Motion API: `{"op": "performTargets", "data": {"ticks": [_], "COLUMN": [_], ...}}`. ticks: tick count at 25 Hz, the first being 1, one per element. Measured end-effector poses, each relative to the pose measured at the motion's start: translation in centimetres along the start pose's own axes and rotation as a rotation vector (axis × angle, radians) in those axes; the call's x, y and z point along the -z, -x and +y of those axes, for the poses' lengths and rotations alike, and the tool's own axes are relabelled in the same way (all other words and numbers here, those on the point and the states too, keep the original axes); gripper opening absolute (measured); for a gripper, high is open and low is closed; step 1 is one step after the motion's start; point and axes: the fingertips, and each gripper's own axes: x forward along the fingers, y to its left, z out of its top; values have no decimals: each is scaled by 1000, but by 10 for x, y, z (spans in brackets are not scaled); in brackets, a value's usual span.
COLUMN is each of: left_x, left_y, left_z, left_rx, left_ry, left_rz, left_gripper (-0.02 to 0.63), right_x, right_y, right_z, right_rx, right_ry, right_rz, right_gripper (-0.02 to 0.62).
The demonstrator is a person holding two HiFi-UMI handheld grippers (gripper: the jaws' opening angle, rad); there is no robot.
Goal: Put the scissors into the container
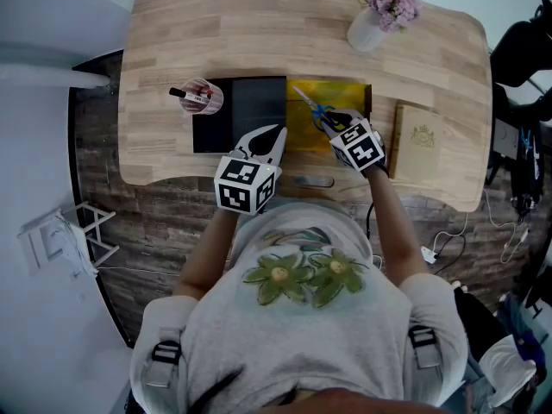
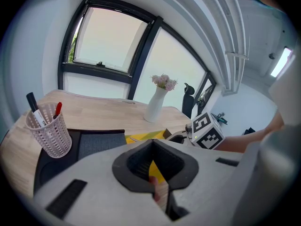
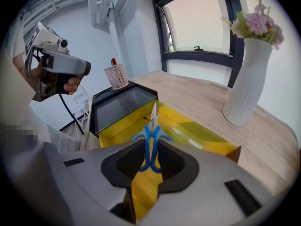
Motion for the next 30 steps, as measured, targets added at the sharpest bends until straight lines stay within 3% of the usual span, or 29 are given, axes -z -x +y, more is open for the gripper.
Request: {"op": "performTargets", "data": {"ticks": [30], "left_x": [4], "left_y": [-2], "left_z": [2], "left_rx": [-1], "left_ry": [11], "left_rz": [6], "left_gripper": [6], "right_x": [14], "right_y": [-18], "right_z": [0], "right_rx": [-22], "right_ry": [8], "right_rz": [75], "right_gripper": [84]}}
